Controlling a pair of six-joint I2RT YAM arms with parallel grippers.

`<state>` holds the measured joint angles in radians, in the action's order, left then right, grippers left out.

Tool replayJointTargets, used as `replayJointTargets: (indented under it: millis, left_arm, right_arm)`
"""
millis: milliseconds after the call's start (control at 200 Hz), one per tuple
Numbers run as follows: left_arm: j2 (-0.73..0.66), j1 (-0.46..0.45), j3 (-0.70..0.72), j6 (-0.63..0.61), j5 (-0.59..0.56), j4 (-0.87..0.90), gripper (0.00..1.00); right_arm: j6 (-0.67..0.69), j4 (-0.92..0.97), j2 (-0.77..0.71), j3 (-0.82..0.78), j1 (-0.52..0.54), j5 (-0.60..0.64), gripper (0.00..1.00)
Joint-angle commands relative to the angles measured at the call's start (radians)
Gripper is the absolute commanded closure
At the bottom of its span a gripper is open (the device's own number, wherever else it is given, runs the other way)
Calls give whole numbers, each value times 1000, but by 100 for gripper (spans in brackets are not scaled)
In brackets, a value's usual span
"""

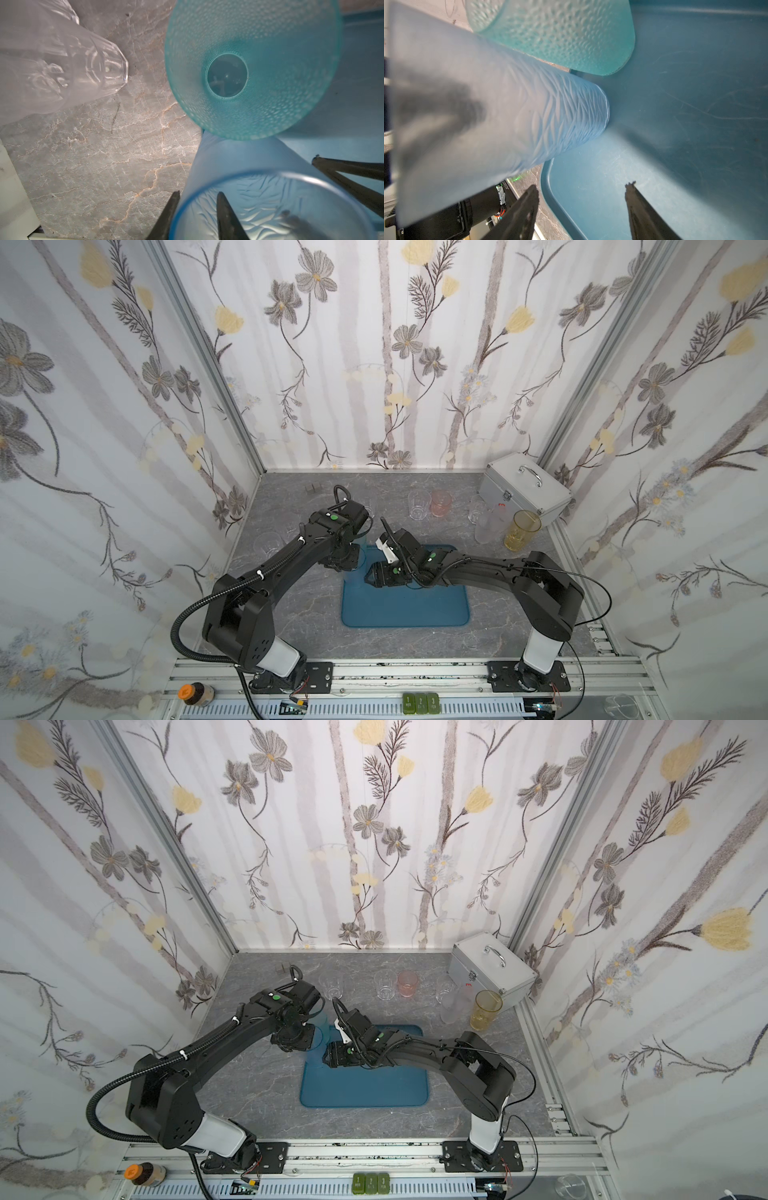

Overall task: Place the glasses into the tray
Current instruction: Place the glass on the tray.

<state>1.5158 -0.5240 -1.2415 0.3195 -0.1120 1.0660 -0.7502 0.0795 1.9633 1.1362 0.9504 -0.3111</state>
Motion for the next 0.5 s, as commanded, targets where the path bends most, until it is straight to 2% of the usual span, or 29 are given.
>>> replayJointTargets:
  millis: [0, 165, 315, 495]
  left_arm:
    - [-3, 2, -33, -3, -27, -8, 65]
    - [-3, 4, -46, 4, 41, -50, 64]
    - [-15, 4, -93, -9, 48, -49, 63]
    - [-49, 30, -147, -17, 72, -44, 54]
  right_arm:
    - [4, -36, 5, 14, -2, -1, 33]
    - [9, -28, -23, 9, -14, 7, 33]
    - [28, 4, -60, -4, -25, 12, 33]
    - [60, 84, -172, -38, -76, 47, 32]
